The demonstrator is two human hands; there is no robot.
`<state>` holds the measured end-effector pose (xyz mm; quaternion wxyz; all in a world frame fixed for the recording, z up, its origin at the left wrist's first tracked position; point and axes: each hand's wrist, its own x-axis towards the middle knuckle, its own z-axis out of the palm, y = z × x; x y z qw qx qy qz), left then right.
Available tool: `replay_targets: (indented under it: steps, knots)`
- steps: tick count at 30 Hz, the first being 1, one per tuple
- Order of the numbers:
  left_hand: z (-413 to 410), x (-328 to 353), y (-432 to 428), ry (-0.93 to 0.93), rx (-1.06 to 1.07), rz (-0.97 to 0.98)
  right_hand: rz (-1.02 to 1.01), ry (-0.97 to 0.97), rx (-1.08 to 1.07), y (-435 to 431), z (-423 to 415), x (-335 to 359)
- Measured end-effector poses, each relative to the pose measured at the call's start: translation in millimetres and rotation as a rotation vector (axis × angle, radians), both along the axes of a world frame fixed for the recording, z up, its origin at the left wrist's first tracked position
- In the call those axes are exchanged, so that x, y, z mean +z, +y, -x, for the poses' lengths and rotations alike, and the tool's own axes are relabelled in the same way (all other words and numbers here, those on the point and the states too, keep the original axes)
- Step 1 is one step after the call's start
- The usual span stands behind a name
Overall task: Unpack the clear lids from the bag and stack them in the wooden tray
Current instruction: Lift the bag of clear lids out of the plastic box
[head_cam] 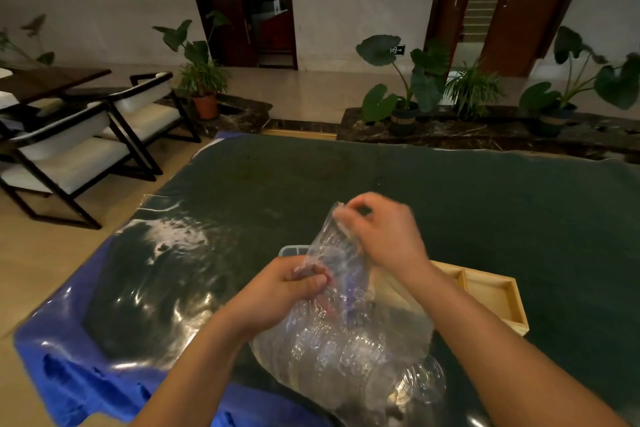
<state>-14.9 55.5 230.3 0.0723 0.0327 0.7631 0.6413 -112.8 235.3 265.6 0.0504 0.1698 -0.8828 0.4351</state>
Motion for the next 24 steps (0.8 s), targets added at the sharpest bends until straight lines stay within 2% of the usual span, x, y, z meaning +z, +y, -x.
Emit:
replay_targets:
  steps: [2,6,11,12,14,15,18,20,22,23,24]
  knots:
    - [-0.9,-0.7,-5.6,-0.015,0.007,0.017,0.134,-0.020,-0.069,6.1,8.4,2.3]
    - [-3.3,-2.9,-13.0,-0.013,0.023,0.070,0.044,0.032,0.039,18.7,-16.9,-3.2]
    - [-4.6,-4.6,-14.8,-0.035,0.044,-0.014,-0.412,0.192,0.142,20.7,-47.7,-30.5]
    - [-5.3,-4.1,-14.9,-0.042,0.039,0.003,-0.415,0.223,0.135,23.5,-44.7,-34.2]
    - [-7.1,-4.1,-16.5,-0.045,0.022,0.057,-0.275,0.276,0.041,39.0,-24.3,-26.0]
    - [-8.6,-4.9,-18.1,-0.053,0.025,0.065,-0.170,0.207,-0.026,48.0,-11.9,-15.7]
    - [-11.2,-5.6,-22.2,-0.095,0.063,0.061,0.172,-0.199,-0.038,63.2,3.9,6.7]
    - [-11.4,-5.7,-23.4,-0.106,0.083,0.098,0.261,-0.325,0.028,65.0,-1.1,11.2]
    - [-13.0,-6.0,-24.2,-0.106,0.114,0.090,0.266,-0.352,0.081,70.3,-10.5,8.9]
    - [-13.8,-6.5,-25.2,-0.101,0.136,0.070,0.193,-0.336,0.088,73.4,-16.9,7.0]
    - [-14.9,-6.3,-26.5,-0.094,0.157,0.049,0.030,-0.281,0.071,73.7,-26.0,4.4]
